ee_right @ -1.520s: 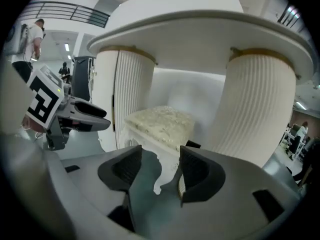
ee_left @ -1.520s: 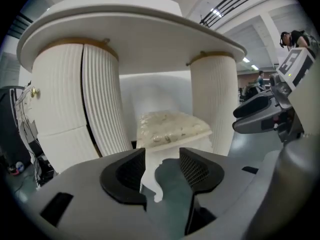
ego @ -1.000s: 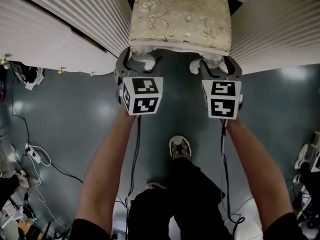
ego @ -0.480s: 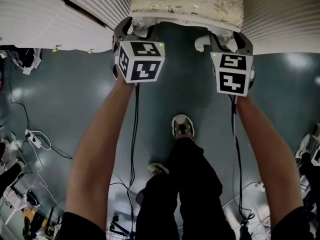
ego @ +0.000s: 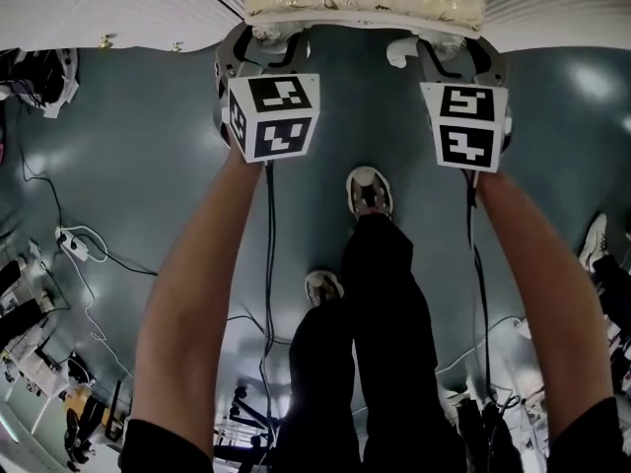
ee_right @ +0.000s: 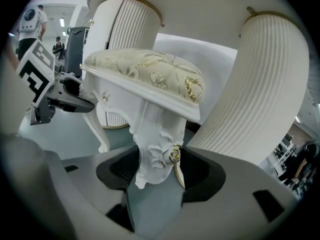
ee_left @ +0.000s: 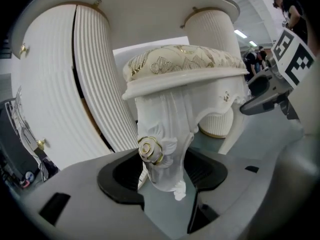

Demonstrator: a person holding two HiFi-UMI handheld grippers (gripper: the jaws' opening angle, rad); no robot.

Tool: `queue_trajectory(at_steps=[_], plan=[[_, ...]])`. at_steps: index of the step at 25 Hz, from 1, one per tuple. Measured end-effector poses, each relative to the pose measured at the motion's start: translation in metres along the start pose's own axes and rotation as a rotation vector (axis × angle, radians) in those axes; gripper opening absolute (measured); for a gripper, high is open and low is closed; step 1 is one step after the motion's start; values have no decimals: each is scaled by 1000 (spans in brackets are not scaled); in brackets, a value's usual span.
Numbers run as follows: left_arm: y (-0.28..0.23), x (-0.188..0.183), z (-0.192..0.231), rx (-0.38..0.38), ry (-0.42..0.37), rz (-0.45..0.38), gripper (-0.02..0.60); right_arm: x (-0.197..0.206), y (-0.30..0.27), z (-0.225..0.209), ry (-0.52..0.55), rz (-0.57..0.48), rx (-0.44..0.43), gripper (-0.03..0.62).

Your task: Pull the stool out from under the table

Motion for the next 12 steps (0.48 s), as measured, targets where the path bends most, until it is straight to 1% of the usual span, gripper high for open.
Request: queue_trajectory(at_steps=[7,10,12], plan=[[23,-7,6,37,19,39,264,-12,22,0,17,12,-24,255],[40,2,5,53,20,44,264,-9,36,10,20,16,-30,255],[52,17,1,67,8,41,262,2,47,24,17,19,-31,253]])
Point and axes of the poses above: the fingertips, and each gripper's own axes: y backward along the fingers, z to its left, x out of its underside, the point moved 6 cm from there along y, backward along the fingers, and after that the axes turned 10 degrees about y, right-handed, at the moved point
